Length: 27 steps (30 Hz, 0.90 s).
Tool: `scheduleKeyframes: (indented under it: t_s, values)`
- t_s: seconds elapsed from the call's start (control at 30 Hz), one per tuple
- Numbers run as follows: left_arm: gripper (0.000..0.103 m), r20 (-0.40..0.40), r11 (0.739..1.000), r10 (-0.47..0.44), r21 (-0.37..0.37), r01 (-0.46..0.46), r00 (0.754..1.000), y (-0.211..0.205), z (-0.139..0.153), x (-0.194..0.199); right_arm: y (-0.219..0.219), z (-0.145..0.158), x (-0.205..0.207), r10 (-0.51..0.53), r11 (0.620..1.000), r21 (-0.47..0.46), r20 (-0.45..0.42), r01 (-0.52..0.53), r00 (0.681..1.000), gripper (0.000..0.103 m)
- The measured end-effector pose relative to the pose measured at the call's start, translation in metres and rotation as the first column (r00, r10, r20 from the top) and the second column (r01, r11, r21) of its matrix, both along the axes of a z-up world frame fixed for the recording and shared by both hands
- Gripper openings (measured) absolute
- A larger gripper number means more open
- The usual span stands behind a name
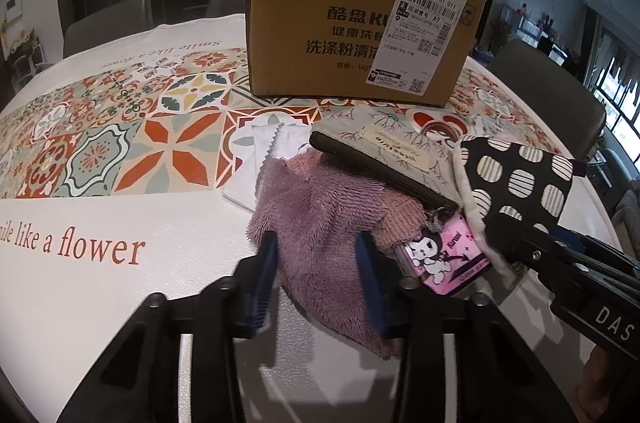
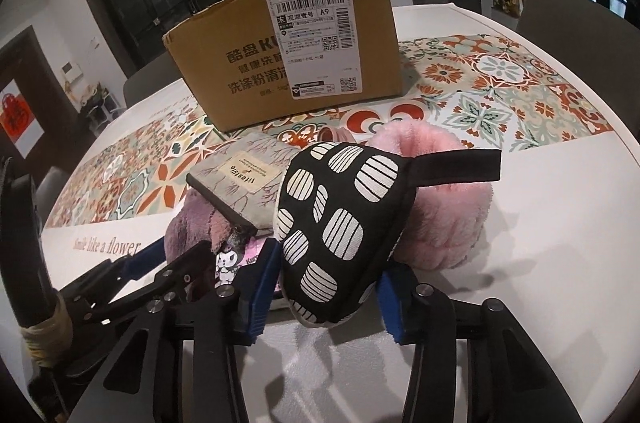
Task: Organize soft objects
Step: 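Close left tool on the mauve towel while right tool grips the black spotted eye mask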
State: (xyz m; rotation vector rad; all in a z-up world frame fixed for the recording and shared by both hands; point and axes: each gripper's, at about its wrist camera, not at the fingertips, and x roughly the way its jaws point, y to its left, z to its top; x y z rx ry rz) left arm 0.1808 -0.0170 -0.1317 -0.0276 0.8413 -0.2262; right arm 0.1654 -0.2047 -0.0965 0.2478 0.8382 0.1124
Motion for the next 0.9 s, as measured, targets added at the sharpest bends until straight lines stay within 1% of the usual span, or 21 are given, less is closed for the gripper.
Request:
scheduleKeyframes:
  t_s: [0.03, 0.2, 0.4, 0.63, 0.9]
  values:
    - [0.024, 0.002, 1.0, -0.003, -0.005, 0.003, 1.0, 0.0, 0.001, -0.001, 0.001, 0.002, -0.001, 0.002, 1.0, -0.005, 0.004, -0.002, 1.0, 0.04]
    - [0.011, 0.03, 0.999, -0.016, -0.029, 0.017, 0.999, 0.001, 0.01, -0.009, 0.003, 0.008, -0.007, 0.012, 1.0, -0.016, 0.024, -0.012, 1.0, 0.03]
    - [0.009, 0.09, 0.999, -0.019, -0.045, 0.023, 0.996, 0.003, 0.026, -0.022, 0.005, 0.019, -0.017, 0.029, 0.999, -0.02, 0.062, -0.027, 0.998, 0.026]
    - [0.008, 0.149, 0.998, -0.01, -0.067, 0.021, 0.989, 0.004, 0.043, -0.037, 0.005, 0.032, -0.03, 0.031, 0.999, -0.032, 0.11, -0.028, 0.993, 0.026]
    - [0.008, 0.26, 0.999, 0.007, -0.05, 0.006, 0.966, 0.008, 0.07, -0.054, 0.006, 0.047, -0.041, 0.025, 0.999, -0.051, 0.165, -0.017, 0.986, 0.026]
